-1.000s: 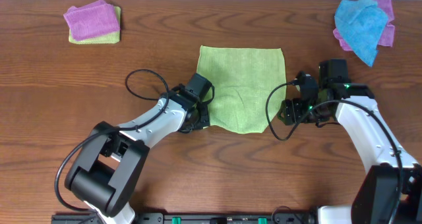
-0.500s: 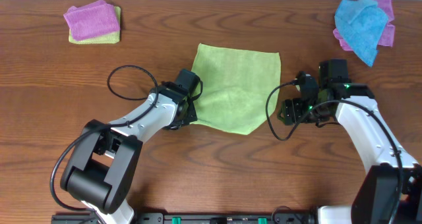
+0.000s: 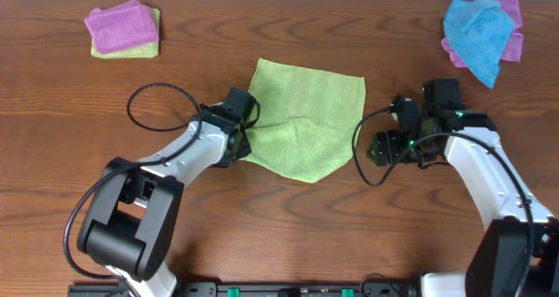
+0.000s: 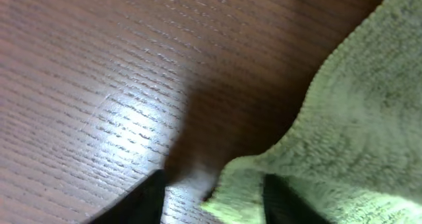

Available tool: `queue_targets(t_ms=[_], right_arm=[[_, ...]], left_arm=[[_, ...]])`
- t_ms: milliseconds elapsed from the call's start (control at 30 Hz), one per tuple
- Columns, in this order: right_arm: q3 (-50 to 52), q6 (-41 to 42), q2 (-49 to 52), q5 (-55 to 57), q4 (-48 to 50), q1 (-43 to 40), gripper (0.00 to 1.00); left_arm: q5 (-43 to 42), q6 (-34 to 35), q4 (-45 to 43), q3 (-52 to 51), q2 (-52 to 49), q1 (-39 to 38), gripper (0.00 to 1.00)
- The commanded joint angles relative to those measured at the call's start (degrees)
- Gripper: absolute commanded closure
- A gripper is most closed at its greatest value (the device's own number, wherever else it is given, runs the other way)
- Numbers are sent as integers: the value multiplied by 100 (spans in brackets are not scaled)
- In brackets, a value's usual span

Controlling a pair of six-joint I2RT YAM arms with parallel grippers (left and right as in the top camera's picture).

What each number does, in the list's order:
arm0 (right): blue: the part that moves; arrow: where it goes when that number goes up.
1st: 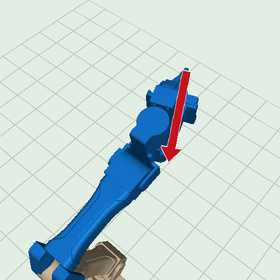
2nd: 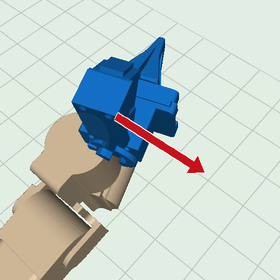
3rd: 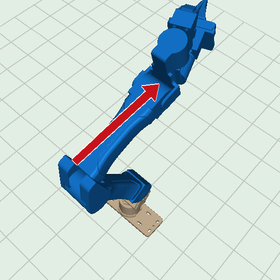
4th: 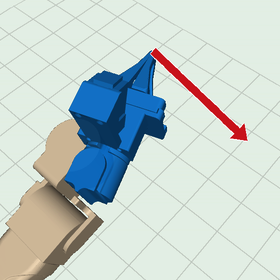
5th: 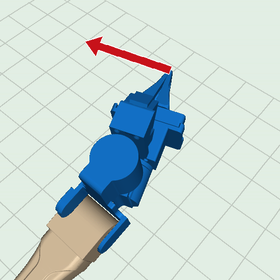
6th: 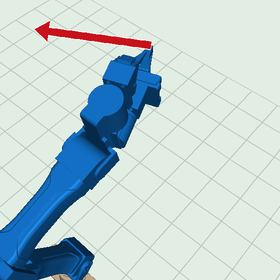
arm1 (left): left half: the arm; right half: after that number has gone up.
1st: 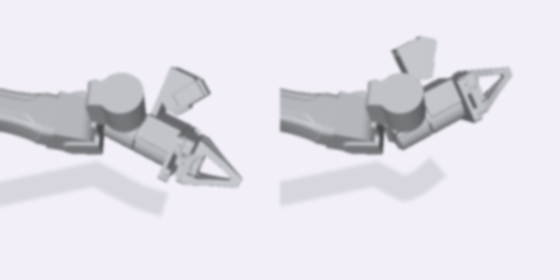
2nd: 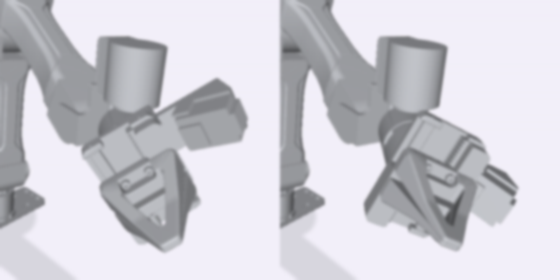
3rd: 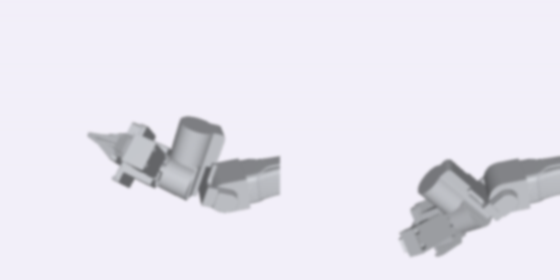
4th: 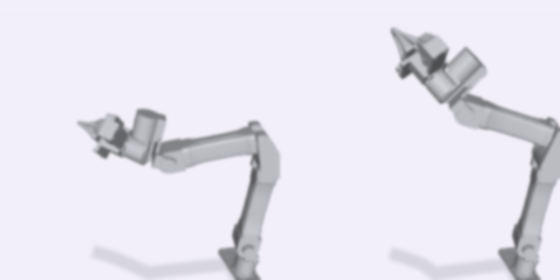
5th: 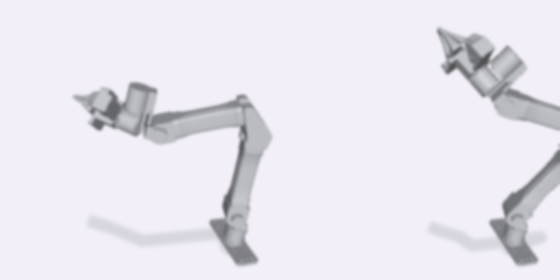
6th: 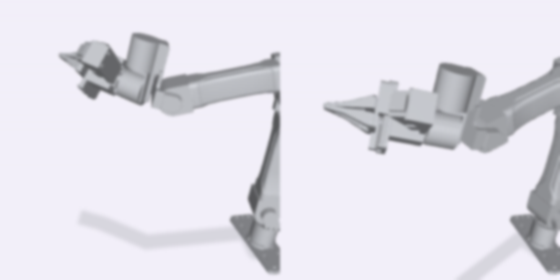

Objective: Fold the cloth

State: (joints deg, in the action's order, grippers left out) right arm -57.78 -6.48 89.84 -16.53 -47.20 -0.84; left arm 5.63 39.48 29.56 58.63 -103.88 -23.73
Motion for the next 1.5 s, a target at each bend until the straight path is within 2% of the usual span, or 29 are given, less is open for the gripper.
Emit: queue_targets(t_ms=[0,67,167,300,367,433,467,500,600,633,667,933,1067,1333,1467], right_arm=[[24,-22,7,-44,13,-46,16],[24,-22,7,-44,13,-46,17],[24,-22,7,-44,13,-48,16],[24,-22,7,-46,28,-46,17],[24,-22,7,-87,57,-48,17],[24,-22,7,-107,74,-46,19],[24,-24,7,-107,74,-46,20],[24,-24,7,-107,81,-48,20],[24,-22,7,-105,129,-48,21],[24,-24,7,-105,142,-48,20],[24,-22,7,-105,160,-48,20],[24,-22,7,-101,304,-48,24],[24,-24,7,-81,310,-48,30],[24,-24,7,-81,308,-48,30],[24,-22,7,-81,308,-48,30]], left_arm=[[136,-2,2,267,-44,26,44],[136,-127,2,461,-20,26,38],[114,-428,17,879,48,26,21],[120,-898,-164,1410,70,26,17],[116,-1049,-706,1464,70,28,17],[-22,-1058,-1233,1464,24,76,26],[-118,-1056,-1408,1464,-9,103,37],[-256,-1056,-1602,1464,-57,151,53],[-431,-1008,-2111,1464,-195,289,78],[-437,-984,-2264,1464,-254,330,80],[-535,-994,-2533,1464,-341,396,94],[-1698,-1137,-3731,1467,-1104,459,94],[-2083,-1121,-3773,1467,-1405,459,94],[-2271,-1128,-3751,1467,-1696,459,94],[-2146,-1377,-3738,1467,-1720,452,94]])
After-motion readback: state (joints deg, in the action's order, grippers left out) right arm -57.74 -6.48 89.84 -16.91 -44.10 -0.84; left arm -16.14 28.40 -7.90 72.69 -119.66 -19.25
